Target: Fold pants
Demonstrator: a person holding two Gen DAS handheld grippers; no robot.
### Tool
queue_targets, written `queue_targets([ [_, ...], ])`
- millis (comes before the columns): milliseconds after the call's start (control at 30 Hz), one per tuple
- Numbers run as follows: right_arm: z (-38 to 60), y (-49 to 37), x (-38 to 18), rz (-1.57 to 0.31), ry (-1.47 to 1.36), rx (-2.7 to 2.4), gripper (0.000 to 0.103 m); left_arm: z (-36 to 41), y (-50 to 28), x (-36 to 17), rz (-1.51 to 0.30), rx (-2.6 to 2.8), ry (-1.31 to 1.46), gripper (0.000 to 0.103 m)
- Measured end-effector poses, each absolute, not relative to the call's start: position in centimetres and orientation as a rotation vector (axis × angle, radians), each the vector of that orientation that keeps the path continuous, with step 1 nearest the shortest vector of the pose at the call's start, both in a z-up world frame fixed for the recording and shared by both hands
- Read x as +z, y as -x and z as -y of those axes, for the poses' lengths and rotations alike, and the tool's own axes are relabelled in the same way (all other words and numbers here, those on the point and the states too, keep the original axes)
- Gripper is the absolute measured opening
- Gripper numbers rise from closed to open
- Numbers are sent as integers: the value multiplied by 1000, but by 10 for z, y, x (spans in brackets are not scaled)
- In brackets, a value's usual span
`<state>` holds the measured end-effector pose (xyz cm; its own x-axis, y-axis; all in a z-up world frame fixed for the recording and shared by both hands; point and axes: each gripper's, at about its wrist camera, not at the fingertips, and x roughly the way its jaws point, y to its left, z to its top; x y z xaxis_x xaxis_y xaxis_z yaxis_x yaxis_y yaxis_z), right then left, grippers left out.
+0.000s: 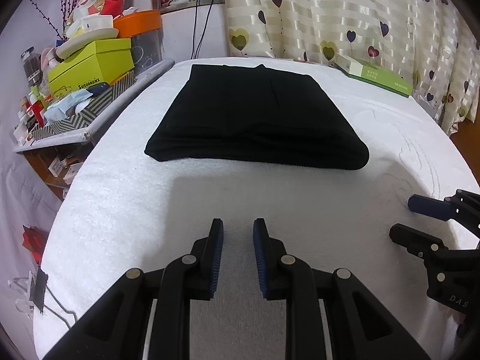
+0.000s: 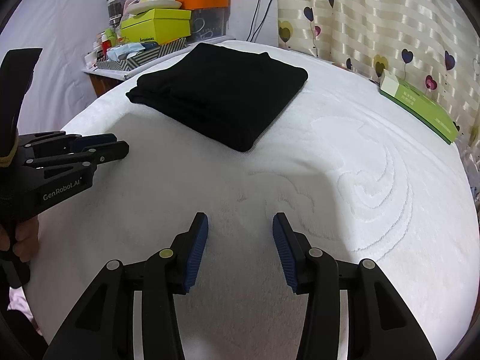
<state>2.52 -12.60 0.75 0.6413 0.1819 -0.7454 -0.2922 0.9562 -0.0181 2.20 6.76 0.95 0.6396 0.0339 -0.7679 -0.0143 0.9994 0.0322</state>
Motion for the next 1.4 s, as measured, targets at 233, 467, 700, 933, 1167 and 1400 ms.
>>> queue_targets([
  [233,125,-28,7,-835,142,277,50,-66,-21,8,-874,52,-38,31],
  [467,126,-29,6,-834,144,275,51,-68,-21,7,-876,84,-35,41],
  [700,126,-29,6,-834,141,276,51,-72,-21,6,-878,77,-16,42],
  [933,127,-29,6,-835,135,279,51,-73,-21,6,-878,75,-12,42],
  [1167,127,-29,6,-835,135,278,51,-73,-21,6,-878,74,-10,42],
  [1400,127,-29,6,-835,135,279,52,-74,-21,6,-879,72,-6,42],
])
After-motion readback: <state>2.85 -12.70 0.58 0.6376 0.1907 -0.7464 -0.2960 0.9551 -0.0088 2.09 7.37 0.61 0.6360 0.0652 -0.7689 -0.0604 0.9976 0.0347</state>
